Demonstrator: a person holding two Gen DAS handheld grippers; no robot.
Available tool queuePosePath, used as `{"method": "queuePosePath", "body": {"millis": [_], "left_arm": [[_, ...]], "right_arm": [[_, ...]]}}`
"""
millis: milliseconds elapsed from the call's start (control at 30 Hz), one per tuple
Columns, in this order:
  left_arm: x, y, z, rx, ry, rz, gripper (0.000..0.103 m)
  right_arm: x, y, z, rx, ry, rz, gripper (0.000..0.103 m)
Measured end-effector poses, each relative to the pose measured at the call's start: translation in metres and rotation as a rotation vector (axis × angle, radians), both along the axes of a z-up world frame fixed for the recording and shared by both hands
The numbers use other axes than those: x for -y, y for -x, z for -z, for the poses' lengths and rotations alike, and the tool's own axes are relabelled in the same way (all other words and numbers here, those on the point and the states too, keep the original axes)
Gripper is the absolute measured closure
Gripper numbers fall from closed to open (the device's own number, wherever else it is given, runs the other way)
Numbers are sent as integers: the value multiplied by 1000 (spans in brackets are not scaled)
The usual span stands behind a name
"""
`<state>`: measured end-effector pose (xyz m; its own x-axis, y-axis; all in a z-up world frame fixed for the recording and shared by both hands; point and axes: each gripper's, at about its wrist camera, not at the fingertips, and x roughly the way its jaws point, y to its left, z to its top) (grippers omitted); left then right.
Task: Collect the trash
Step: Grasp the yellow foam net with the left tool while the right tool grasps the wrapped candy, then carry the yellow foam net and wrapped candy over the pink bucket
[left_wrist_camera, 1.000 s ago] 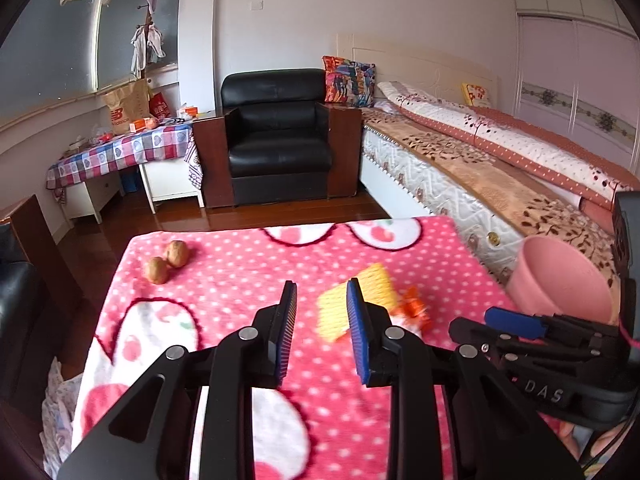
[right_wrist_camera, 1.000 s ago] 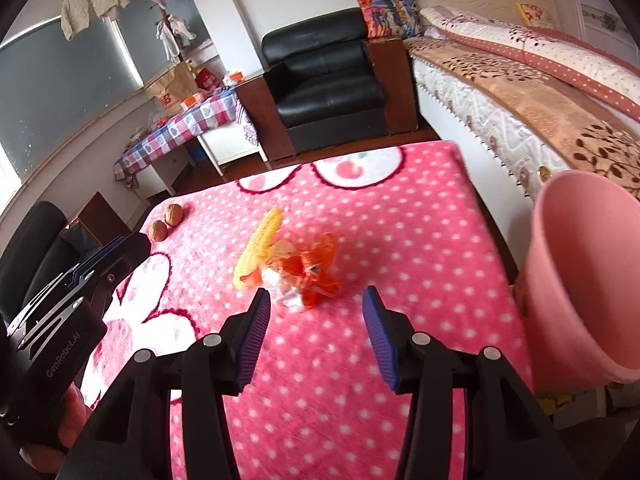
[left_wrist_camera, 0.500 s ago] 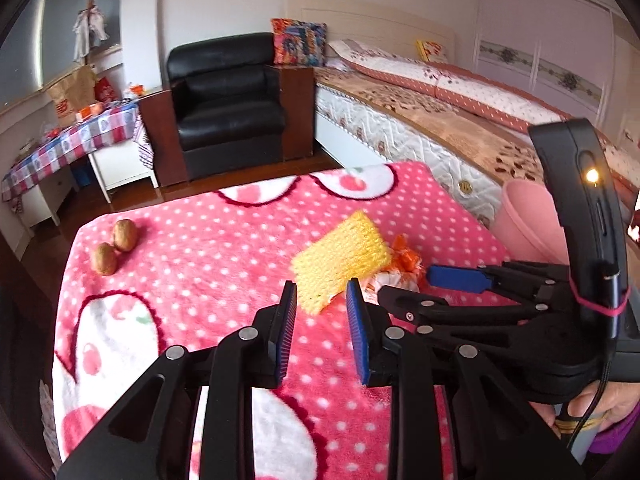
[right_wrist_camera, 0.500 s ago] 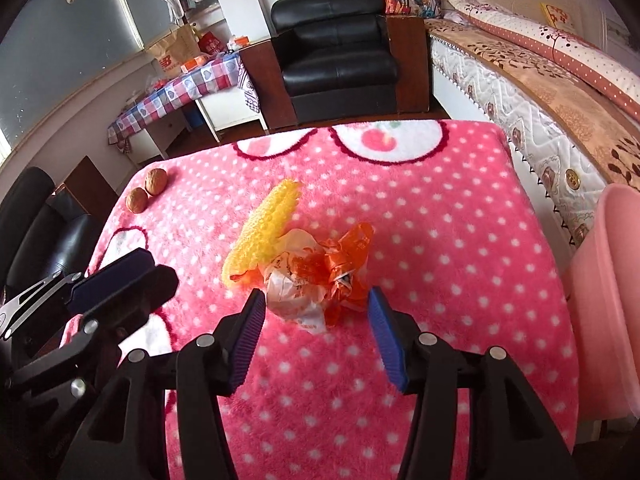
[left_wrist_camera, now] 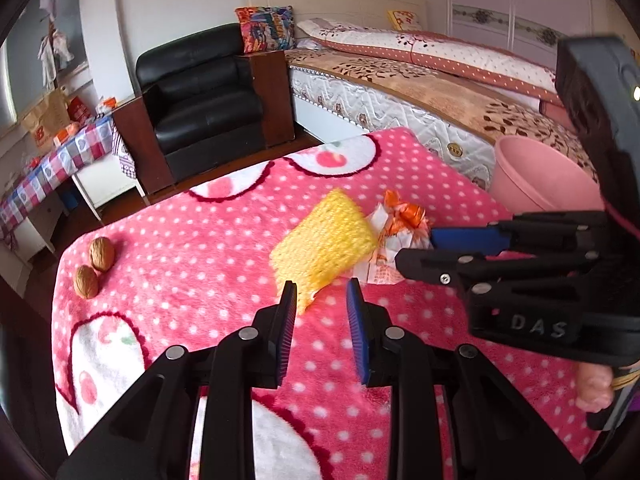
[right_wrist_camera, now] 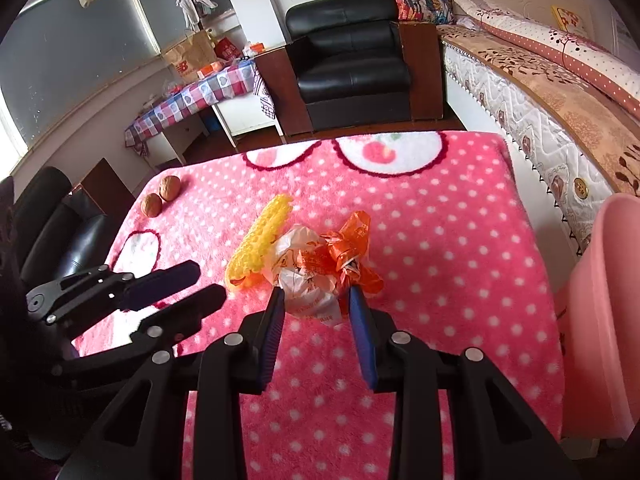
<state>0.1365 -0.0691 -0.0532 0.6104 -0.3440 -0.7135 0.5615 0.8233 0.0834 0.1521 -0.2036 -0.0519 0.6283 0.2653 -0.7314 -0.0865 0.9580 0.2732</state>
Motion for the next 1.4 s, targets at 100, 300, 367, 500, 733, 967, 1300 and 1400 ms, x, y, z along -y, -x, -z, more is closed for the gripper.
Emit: {"method": "queuePosePath", "body": {"millis": [100,300,367,500,733,967,1300,1400], "left_arm": [[10,-1,3,29,-43,1,77],[21,-9,15,42,-92,-21,77],[22,-12,19,30,-85,-17,78],[22,-20,27,3,-92,-54,78],[5,-28,21,-32,-19,-135,103],[-17,-15,-5,-55,92,-190,103],[6,32,-46,97,75,-160,103],[14,42,-51,104,86,-147,103]], "right_arm": [[9,7,-4,5,-6,14,71],[27,18,-4,5,-23,50,71],[30,20,-4,4,-29,60,71],[36,25,-4,5,-39,75,71],[40,32,-8,22,-48,81,71],[40,40,-16,46,-49,76,70],[41,61,-30,85,-57,78,70],[46,68,-34,95,-57,90,70]]}}
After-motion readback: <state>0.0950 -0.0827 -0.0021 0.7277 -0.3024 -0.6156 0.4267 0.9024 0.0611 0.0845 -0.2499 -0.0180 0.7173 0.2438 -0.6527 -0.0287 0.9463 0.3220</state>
